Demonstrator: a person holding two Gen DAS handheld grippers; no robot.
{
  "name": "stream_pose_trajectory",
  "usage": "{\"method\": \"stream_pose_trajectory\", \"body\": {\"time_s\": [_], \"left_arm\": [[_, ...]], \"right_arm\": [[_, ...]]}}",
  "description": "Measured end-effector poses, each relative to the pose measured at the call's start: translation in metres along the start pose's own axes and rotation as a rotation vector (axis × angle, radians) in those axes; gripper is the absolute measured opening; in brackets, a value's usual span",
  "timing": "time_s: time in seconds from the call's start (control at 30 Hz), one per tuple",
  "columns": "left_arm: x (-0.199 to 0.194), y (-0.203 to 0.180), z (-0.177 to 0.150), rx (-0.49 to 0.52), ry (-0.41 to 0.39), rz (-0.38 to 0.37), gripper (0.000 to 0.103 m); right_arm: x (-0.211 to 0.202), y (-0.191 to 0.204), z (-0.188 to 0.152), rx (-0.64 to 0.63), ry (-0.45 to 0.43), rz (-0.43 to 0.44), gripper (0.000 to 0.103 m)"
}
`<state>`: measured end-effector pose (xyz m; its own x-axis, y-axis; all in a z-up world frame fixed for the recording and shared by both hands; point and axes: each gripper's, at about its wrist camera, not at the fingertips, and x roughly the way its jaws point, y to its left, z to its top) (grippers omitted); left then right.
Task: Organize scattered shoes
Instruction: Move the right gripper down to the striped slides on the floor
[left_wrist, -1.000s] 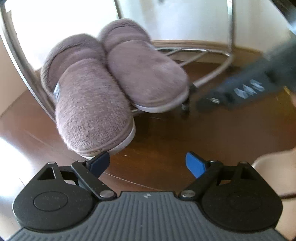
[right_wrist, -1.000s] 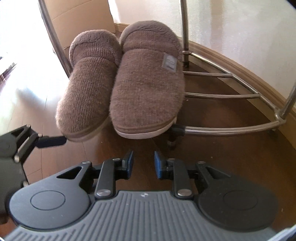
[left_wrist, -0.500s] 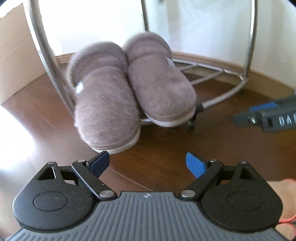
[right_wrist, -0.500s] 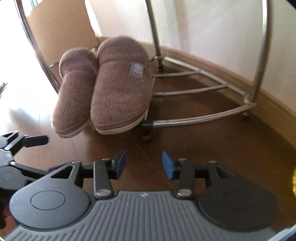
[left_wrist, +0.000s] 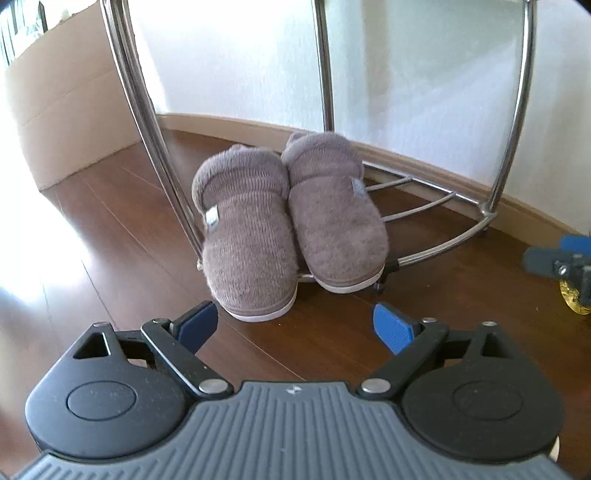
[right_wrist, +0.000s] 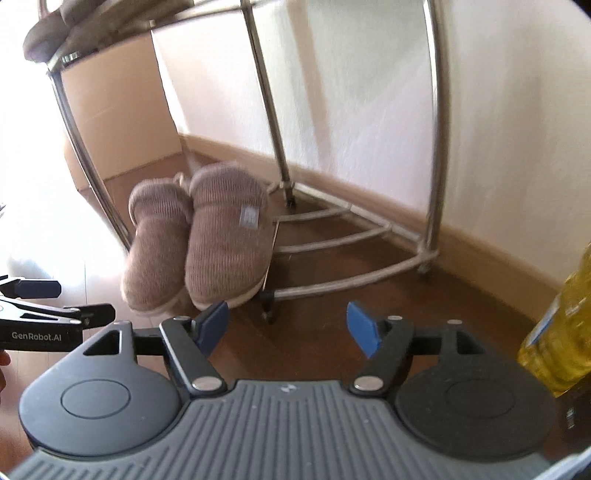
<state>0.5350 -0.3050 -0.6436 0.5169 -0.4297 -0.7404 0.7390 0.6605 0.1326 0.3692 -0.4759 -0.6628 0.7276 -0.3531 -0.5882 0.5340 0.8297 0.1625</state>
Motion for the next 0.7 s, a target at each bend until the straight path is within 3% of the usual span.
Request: {"method": "stream_pose_trajectory", "body": {"time_s": [0.33,0.43,0.47,0.53,0.57,0.6,0.63,0.7], "left_arm": [[-0.025,0.01,0.003,-0.008,-0.013,0.02,0.094],[-0.025,0.014,0.001,-0.005,0.005,0.0,0.095],[-0.023,0.015,-0.001,0.004,0.015,-0.008,0.095],[-0.019,0.015,-0.007,0.029,0.026,-0.013,0.096],[-0.016,0.013,-0.011,0.052,0.035,-0.022,0.096],[-0.012,0.01,-0.018,0.083,0.047,-0.047,0.096],[-0.01,0.008,-0.022,0.101,0.05,-0.067,0.096],[-0.002,-0.003,-0.048,0.192,0.042,-0.165,0.095]], "right_arm": [[-0.021,0.003,0.006,-0.044,-0.008,0.026,0.072],[-0.017,0.004,0.003,-0.074,0.031,0.046,0.079],[-0.009,0.007,-0.003,-0.125,0.092,0.079,0.084],[0.003,0.011,-0.012,-0.192,0.186,0.111,0.085],[0.016,0.016,-0.025,-0.26,0.297,0.12,0.084],[0.027,0.02,-0.04,-0.326,0.391,0.119,0.082],[0.037,0.024,-0.054,-0.392,0.485,0.118,0.073],[0.038,0.022,-0.079,-0.474,0.535,0.093,0.07]]}}
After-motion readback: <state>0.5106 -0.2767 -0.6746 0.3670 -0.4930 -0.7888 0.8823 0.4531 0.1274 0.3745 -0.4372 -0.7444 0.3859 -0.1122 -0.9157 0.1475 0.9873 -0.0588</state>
